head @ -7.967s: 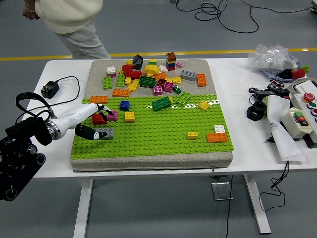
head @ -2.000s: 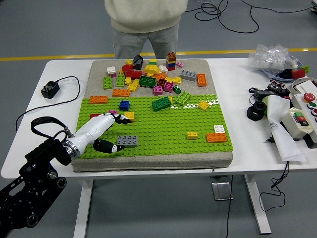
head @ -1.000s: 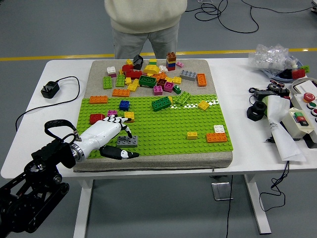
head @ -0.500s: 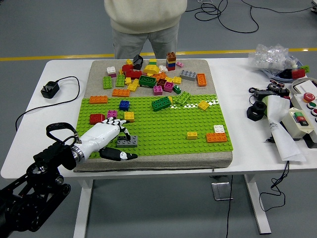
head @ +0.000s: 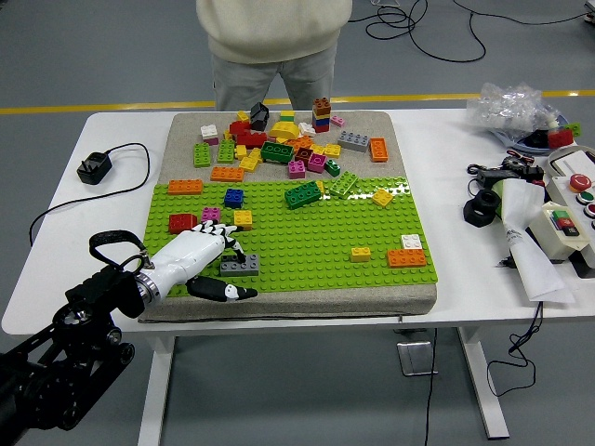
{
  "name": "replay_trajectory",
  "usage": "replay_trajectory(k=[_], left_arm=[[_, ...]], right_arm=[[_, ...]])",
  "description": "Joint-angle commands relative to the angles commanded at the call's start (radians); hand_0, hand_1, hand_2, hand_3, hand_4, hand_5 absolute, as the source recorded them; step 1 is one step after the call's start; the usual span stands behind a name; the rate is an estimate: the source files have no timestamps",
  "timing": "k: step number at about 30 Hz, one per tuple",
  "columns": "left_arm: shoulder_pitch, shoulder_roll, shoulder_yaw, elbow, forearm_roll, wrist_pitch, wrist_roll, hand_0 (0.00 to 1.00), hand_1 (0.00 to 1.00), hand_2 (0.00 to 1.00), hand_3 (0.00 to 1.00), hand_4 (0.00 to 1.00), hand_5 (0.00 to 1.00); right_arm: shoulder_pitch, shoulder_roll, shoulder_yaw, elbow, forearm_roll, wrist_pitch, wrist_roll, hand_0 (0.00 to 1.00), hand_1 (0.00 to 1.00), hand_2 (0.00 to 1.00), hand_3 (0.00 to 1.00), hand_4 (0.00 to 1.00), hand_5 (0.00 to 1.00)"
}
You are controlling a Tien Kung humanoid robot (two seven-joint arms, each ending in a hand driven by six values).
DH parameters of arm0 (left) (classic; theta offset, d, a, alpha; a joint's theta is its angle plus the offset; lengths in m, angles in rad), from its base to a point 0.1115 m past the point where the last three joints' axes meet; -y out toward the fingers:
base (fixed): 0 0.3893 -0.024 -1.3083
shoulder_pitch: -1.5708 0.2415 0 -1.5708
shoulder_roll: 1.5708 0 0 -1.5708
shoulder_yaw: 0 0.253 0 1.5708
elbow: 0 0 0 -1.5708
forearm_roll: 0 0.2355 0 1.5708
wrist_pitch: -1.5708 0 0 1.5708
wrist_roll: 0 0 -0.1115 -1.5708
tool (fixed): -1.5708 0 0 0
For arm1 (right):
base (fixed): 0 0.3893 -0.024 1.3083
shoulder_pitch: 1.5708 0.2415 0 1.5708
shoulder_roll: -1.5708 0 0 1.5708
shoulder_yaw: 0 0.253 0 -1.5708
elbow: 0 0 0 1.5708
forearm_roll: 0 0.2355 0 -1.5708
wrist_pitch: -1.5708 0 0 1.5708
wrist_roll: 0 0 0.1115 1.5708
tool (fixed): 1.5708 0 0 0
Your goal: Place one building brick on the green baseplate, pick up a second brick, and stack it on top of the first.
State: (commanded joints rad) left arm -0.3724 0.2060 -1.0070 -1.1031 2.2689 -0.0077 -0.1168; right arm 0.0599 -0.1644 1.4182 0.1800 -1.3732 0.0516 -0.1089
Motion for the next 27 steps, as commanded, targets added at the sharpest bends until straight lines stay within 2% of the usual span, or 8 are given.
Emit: replay_trajectory(k=[17,22,27], left_arm=[[0.005,-0.003,0.007,0.018,0.0,0.003,-0.001,0.998,0.998,0.998,0.59,0.998,0.708],[0.01,0.004,-0.007,-0.011,0.0,0.0,-0.004,0.998,0.998,0.998,0.59,0.998,0.708],[0.024,0.02,-0.034,-0.084,-0.034,-0.002,-0.011,0.998,0.998,0.994,0.588,0.998,0.702]], right_arm=[[0.0,0.0,0.001,0.0,0.002,0.0,0.001,0.76,0.693,0.739,0.698,0.948,0.683],[0.0,0.0,0.002,0.0,0.002,0.0,0.001,0.76,0.693,0.739,0.698,0.948,0.683],[-0.002,-0.001,0.004,0.0,0.0,0.0,0.0,0.76,0.693,0.739,0.698,0.948,0.684]])
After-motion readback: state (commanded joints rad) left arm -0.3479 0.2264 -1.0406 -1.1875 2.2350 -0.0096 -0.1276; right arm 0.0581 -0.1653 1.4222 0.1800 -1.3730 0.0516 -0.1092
